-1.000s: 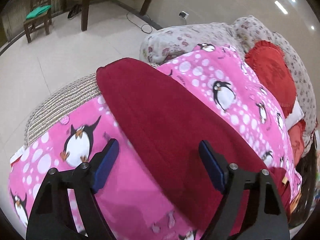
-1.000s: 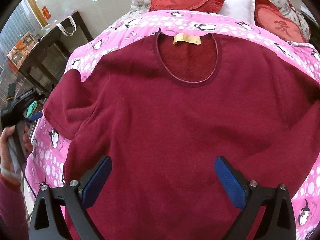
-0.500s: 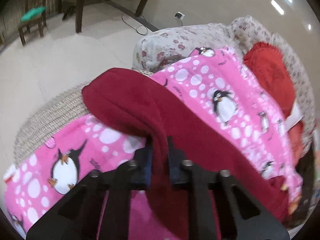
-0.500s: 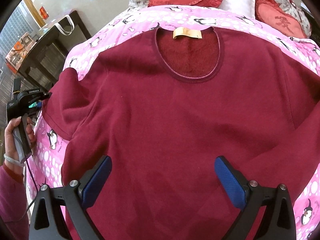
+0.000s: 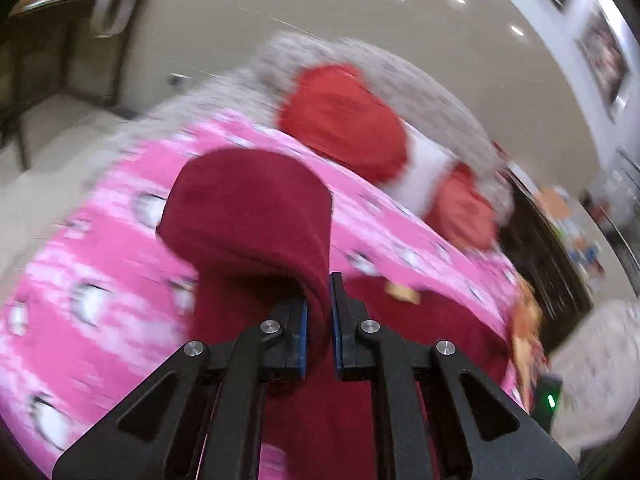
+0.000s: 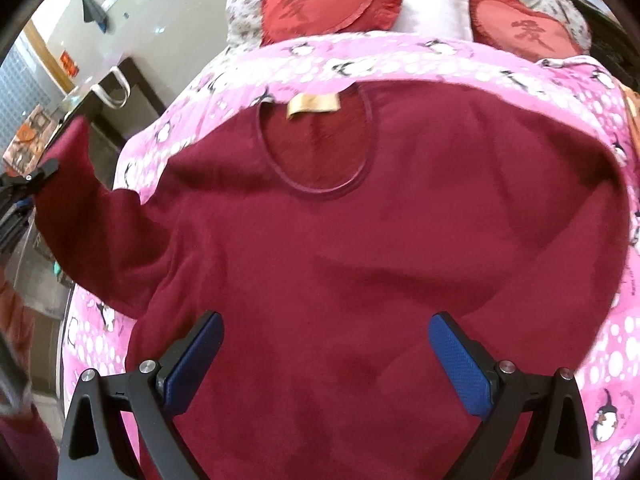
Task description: Fold small clothes
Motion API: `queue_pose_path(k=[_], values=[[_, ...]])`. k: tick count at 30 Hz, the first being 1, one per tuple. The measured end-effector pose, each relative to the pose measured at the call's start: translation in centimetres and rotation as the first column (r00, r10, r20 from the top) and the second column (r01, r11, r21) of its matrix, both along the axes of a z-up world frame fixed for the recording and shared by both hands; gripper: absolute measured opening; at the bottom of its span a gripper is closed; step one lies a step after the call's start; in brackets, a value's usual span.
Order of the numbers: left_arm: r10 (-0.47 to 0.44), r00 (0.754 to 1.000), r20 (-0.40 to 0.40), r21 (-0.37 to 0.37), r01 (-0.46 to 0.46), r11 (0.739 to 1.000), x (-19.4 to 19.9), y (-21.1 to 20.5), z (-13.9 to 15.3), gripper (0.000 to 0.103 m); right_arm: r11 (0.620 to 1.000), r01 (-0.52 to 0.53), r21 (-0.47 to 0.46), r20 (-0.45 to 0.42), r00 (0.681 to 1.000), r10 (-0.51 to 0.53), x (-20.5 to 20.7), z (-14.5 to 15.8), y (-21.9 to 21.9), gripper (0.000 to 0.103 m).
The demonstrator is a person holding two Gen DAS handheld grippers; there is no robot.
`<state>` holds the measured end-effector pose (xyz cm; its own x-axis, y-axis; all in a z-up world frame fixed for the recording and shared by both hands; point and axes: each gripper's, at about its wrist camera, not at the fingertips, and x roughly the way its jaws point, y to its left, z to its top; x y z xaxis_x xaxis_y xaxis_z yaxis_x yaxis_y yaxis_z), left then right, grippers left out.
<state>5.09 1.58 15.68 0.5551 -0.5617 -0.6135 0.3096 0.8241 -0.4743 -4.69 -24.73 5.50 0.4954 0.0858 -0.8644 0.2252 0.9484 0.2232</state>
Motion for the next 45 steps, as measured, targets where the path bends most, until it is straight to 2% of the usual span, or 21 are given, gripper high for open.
queue_pose_path(k=[2, 5, 10, 12, 15, 18, 20, 21, 22, 24, 27, 30, 32, 34, 37, 39, 40, 41, 42, 44, 45], values=[[-0.073, 0.997, -0.018, 0.008, 0.073, 0.997, -1.1, -3.1, -0.9, 0.008, 1.000, 0.022, -0.009, 0.002, 1.000, -0.022, -0.5, 0.3, -1.0, 0.102], [-0.172, 0.983, -0.070, 0.080, 0.178, 0.981, -2.9, -8.6, -4.3, 0.008, 0.998, 0.067, -0.002, -0.001, 0.998, -0.067, -1.3, 0.2, -2.9, 0.102], [-0.250, 0.953, -0.174, 0.187, 0.281, 0.941, -4.7, -14.0, -10.2, 0.008, 0.988, 0.154, 0.011, -0.024, 0.988, -0.153, -3.3, -0.1, -6.4, 0.102], [-0.271, 0.940, -0.208, 0.211, 0.314, 0.926, -5.3, -15.0, -11.6, 0.009, 0.984, 0.175, 0.018, -0.026, 0.984, -0.174, -3.9, 0.0, -7.4, 0.102], [-0.277, 0.942, -0.191, 0.259, 0.320, 0.911, -6.3, -15.3, -11.6, 0.009, 0.981, 0.194, 0.025, -0.015, 0.981, -0.194, -4.3, 0.4, -8.3, 0.102], [-0.307, 0.932, -0.195, 0.233, 0.348, 0.908, -6.6, -14.5, -10.2, 0.015, 0.981, 0.193, 0.039, -0.003, 0.981, -0.193, -4.1, 0.8, -8.2, 0.102], [-0.322, 0.929, -0.183, 0.209, 0.357, 0.910, -7.1, -13.7, -9.2, 0.023, 0.983, 0.181, 0.042, 0.003, 0.983, -0.181, -3.9, 1.2, -7.7, 0.102], [-0.330, 0.929, -0.165, 0.208, 0.360, 0.909, -7.4, -13.0, -8.4, 0.034, 0.984, 0.174, 0.043, 0.006, 0.985, -0.174, -3.7, 1.2, -7.5, 0.102], [-0.332, 0.933, -0.142, 0.217, 0.356, 0.909, -7.9, -12.2, -7.5, 0.046, 0.986, 0.161, 0.042, 0.011, 0.987, -0.162, -3.4, 1.4, -7.1, 0.102], [-0.314, 0.945, -0.088, 0.231, 0.326, 0.917, -8.6, -10.2, -6.2, 0.056, 0.991, 0.131, 0.038, 0.022, 0.991, -0.132, -2.8, 1.6, -6.3, 0.102], [-0.247, 0.969, -0.019, 0.264, 0.243, 0.933, -8.7, -7.3, -4.8, 0.056, 0.997, 0.066, 0.034, 0.032, 0.997, -0.067, -1.6, 2.0, -4.3, 0.102], [-0.122, 0.992, 0.036, 0.301, 0.105, 0.948, -7.7, -4.6, -4.6, 0.056, 1.000, 0.002, 0.009, 0.041, 0.999, -0.002, -0.3, 2.2, -2.0, 0.102], [-0.039, 0.999, 0.018, 0.330, 0.031, 0.944, -6.4, -2.8, -5.4, 0.056, 0.999, -0.037, -0.008, 0.042, 0.998, 0.037, 0.8, 2.2, -0.5, 0.102], [0.016, 1.000, -0.009, 0.325, -0.013, 0.946, -5.0, -2.1, -6.5, 0.056, 0.998, -0.064, -0.024, 0.036, 0.997, 0.065, 2.2, 2.1, 1.1, 0.102], [0.033, 0.996, -0.083, 0.309, -0.006, 0.951, -4.2, -1.9, -8.5, 0.056, 0.990, -0.120, -0.073, 0.000, 0.993, 0.120, 4.6, 1.3, 3.4, 0.102], [0.028, 0.995, -0.101, 0.333, 0.007, 0.943, -4.5, -2.4, -9.6, 0.056, 0.984, -0.136, -0.120, -0.038, 0.991, 0.132, 5.9, 0.1, 4.4, 0.101], [0.026, 0.995, -0.091, 0.350, 0.008, 0.937, -4.7, -2.5, -9.7, 0.056, 0.982, -0.143, -0.126, -0.057, 0.989, 0.136, 6.6, -0.7, 4.6, 0.098], [0.020, 0.997, -0.077, 0.374, 0.010, 0.927, -5.1, -2.6, -9.7, 0.056, 0.982, -0.147, -0.119, -0.079, 0.987, 0.138, 7.1, -1.6, 4.6, 0.082], [0.010, 0.998, -0.064, 0.401, 0.017, 0.916, -5.5, -2.9, -9.7, 0.056, 0.984, -0.150, -0.097, -0.106, 0.984, 0.140, 7.4, -2.4, 4.4, 0.062], [-0.002, 0.998, -0.058, 0.426, 0.027, 0.904, -5.7, -3.3, -9.7, 0.056, 0.988, -0.131, -0.084, -0.089, 0.988, 0.124, 7.1, -2.7, 3.6, 0.049], [-0.005, 0.998, -0.057, 0.429, 0.029, 0.903, -5.7, -3.6, -9.9, 0.056, 0.990, -0.117, -0.074, -0.053, 0.992, 0.113, 6.4, -2.1, 2.9, 0.037]])
